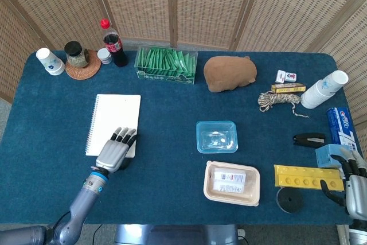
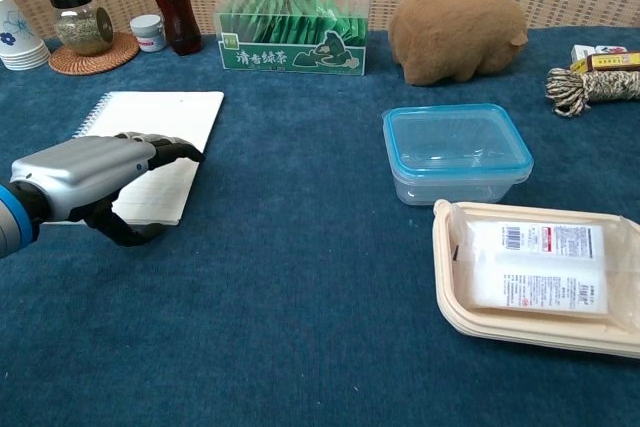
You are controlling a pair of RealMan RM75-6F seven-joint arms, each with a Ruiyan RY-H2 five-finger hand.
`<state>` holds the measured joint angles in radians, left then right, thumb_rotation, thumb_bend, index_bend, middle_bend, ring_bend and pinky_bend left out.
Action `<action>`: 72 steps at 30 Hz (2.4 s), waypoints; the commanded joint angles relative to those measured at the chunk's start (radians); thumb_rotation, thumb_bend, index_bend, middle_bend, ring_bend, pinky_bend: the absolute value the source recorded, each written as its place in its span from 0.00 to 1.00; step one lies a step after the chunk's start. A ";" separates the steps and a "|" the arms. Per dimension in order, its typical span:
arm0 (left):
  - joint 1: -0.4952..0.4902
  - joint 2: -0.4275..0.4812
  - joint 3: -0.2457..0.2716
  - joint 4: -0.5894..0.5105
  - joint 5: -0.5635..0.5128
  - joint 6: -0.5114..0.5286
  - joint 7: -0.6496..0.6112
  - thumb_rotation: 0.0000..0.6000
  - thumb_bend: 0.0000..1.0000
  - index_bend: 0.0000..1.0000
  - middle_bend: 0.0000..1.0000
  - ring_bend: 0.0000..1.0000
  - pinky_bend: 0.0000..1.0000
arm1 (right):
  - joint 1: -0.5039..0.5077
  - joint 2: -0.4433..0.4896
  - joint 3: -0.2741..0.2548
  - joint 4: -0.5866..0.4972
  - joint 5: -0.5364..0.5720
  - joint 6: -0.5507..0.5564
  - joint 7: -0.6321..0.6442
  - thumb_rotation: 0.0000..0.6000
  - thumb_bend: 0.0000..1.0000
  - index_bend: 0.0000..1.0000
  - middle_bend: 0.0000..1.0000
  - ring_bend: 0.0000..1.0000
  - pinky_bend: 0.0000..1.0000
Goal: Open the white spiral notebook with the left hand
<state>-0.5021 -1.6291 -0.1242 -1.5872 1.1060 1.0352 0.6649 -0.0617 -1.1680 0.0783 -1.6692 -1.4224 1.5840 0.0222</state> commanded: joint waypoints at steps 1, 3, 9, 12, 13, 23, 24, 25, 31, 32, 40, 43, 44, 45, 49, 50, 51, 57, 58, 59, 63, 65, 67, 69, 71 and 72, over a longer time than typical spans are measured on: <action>-0.007 -0.016 0.004 0.012 -0.014 0.010 0.014 1.00 0.36 0.19 0.04 0.00 0.00 | -0.002 0.002 0.000 0.001 0.000 0.001 0.002 1.00 0.31 0.23 0.15 0.04 0.12; -0.012 -0.023 0.005 0.018 -0.023 0.012 0.020 1.00 0.36 0.19 0.04 0.00 0.00 | -0.004 0.003 0.000 0.002 0.000 0.003 0.004 1.00 0.31 0.23 0.15 0.04 0.12; -0.024 -0.039 0.007 0.034 -0.036 0.024 0.029 1.00 0.36 0.18 0.04 0.00 0.00 | -0.012 0.006 0.000 0.005 0.000 0.011 0.012 1.00 0.31 0.23 0.15 0.04 0.12; -0.027 -0.049 0.006 0.043 -0.035 0.033 0.028 1.00 0.36 0.18 0.04 0.00 0.00 | -0.015 0.007 0.000 0.006 0.001 0.013 0.014 1.00 0.31 0.23 0.15 0.04 0.12; -0.028 -0.056 0.004 0.048 -0.034 0.040 0.025 1.00 0.36 0.17 0.05 0.00 0.00 | -0.017 0.008 -0.001 0.006 0.000 0.015 0.015 1.00 0.31 0.23 0.15 0.04 0.12; -0.007 -0.079 -0.004 0.059 0.010 0.135 -0.031 1.00 0.36 0.17 0.08 0.00 0.00 | -0.031 0.009 0.000 0.011 -0.003 0.035 0.023 1.00 0.30 0.23 0.15 0.04 0.12; -0.003 -0.078 -0.004 0.058 0.014 0.144 -0.036 1.00 0.36 0.17 0.08 0.00 0.00 | -0.032 0.008 -0.001 0.012 -0.004 0.035 0.023 1.00 0.31 0.23 0.15 0.04 0.12; 0.000 -0.078 -0.004 0.058 0.018 0.153 -0.041 1.00 0.36 0.16 0.08 0.00 0.00 | -0.032 0.008 0.000 0.012 -0.004 0.035 0.024 1.00 0.31 0.23 0.15 0.04 0.12; 0.026 -0.075 -0.008 0.059 0.053 0.212 -0.097 1.00 0.36 0.15 0.08 0.00 0.00 | -0.032 0.006 0.002 0.012 -0.009 0.037 0.023 1.00 0.31 0.22 0.15 0.04 0.12; 0.032 -0.076 -0.007 0.061 0.063 0.225 -0.109 1.00 0.36 0.15 0.09 0.00 0.00 | -0.032 0.007 0.003 0.011 -0.010 0.039 0.022 1.00 0.31 0.22 0.15 0.04 0.12; 0.109 -0.096 -0.008 0.099 0.134 0.367 -0.258 1.00 0.36 0.15 0.10 0.00 0.00 | -0.035 0.008 0.008 0.010 -0.016 0.047 0.024 1.00 0.31 0.22 0.15 0.04 0.12; 0.144 -0.090 -0.007 0.105 0.150 0.420 -0.305 1.00 0.36 0.15 0.11 0.00 0.00 | -0.035 0.008 0.008 0.011 -0.022 0.051 0.027 1.00 0.31 0.22 0.15 0.04 0.12; 0.161 -0.083 -0.005 0.103 0.156 0.443 -0.322 1.00 0.36 0.15 0.11 0.00 0.00 | -0.036 0.008 0.008 0.011 -0.024 0.053 0.028 1.00 0.31 0.22 0.15 0.04 0.12; 0.179 -0.074 -0.004 0.097 0.159 0.465 -0.339 1.00 0.36 0.15 0.11 0.00 0.00 | -0.036 0.009 0.009 0.011 -0.026 0.054 0.028 1.00 0.31 0.22 0.15 0.04 0.12; 0.240 -0.031 0.002 0.067 0.167 0.537 -0.384 1.00 0.36 0.15 0.11 0.00 0.00 | -0.035 0.009 0.009 0.011 -0.035 0.059 0.029 1.00 0.31 0.22 0.15 0.04 0.12; 0.254 -0.020 0.004 0.061 0.166 0.552 -0.390 1.00 0.36 0.14 0.11 0.00 0.00 | -0.035 0.009 0.009 0.011 -0.037 0.059 0.029 1.00 0.31 0.22 0.15 0.04 0.12; 0.271 -0.004 0.007 0.051 0.165 0.567 -0.398 1.00 0.36 0.14 0.11 0.00 0.00 | -0.035 0.010 0.009 0.011 -0.040 0.059 0.030 1.00 0.31 0.22 0.15 0.04 0.12; 0.368 0.098 0.027 0.009 0.126 0.619 -0.435 1.00 0.36 0.14 0.10 0.00 0.00 | -0.033 0.008 0.007 0.010 -0.053 0.061 0.029 1.00 0.31 0.22 0.15 0.04 0.12; 0.387 0.117 0.032 0.001 0.116 0.628 -0.439 1.00 0.36 0.14 0.10 0.00 0.00 | -0.032 0.008 0.007 0.010 -0.055 0.062 0.029 1.00 0.31 0.22 0.15 0.04 0.12; 0.400 0.129 0.036 -0.004 0.110 0.634 -0.441 1.00 0.36 0.14 0.10 0.00 0.00 | -0.032 0.008 0.006 0.009 -0.057 0.062 0.028 1.00 0.31 0.22 0.15 0.04 0.12; 0.461 0.183 0.051 -0.031 0.087 0.663 -0.468 1.00 0.36 0.14 0.10 0.00 0.00 | -0.030 0.007 0.005 0.005 -0.067 0.064 0.026 1.00 0.31 0.22 0.15 0.04 0.12; 0.479 0.201 0.055 -0.039 0.093 0.673 -0.487 1.00 0.36 0.14 0.10 0.00 0.00 | -0.028 0.008 0.004 0.002 -0.071 0.062 0.024 1.00 0.31 0.22 0.15 0.04 0.12; 0.490 0.217 0.059 -0.046 0.106 0.681 -0.497 1.00 0.36 0.14 0.10 0.00 0.00 | -0.026 0.008 0.004 0.001 -0.076 0.061 0.022 1.00 0.31 0.22 0.15 0.04 0.12; 0.498 0.233 0.066 -0.056 0.127 0.690 -0.496 1.00 0.36 0.14 0.09 0.00 0.00 | -0.022 0.007 0.004 0.000 -0.083 0.060 0.020 1.00 0.31 0.22 0.15 0.04 0.12; 0.500 0.242 0.070 -0.064 0.142 0.692 -0.495 1.00 0.36 0.14 0.09 0.00 0.00 | -0.020 0.007 0.003 -0.001 -0.087 0.058 0.019 1.00 0.31 0.22 0.15 0.04 0.12; 0.499 0.250 0.075 -0.072 0.158 0.691 -0.496 1.00 0.36 0.15 0.09 0.00 0.00 | -0.019 0.007 0.003 -0.002 -0.090 0.058 0.018 1.00 0.31 0.22 0.15 0.04 0.12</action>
<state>-0.0052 -1.3894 -0.0565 -1.6484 1.2457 1.7242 0.1696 -0.0816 -1.1612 0.0813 -1.6703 -1.5106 1.6424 0.0412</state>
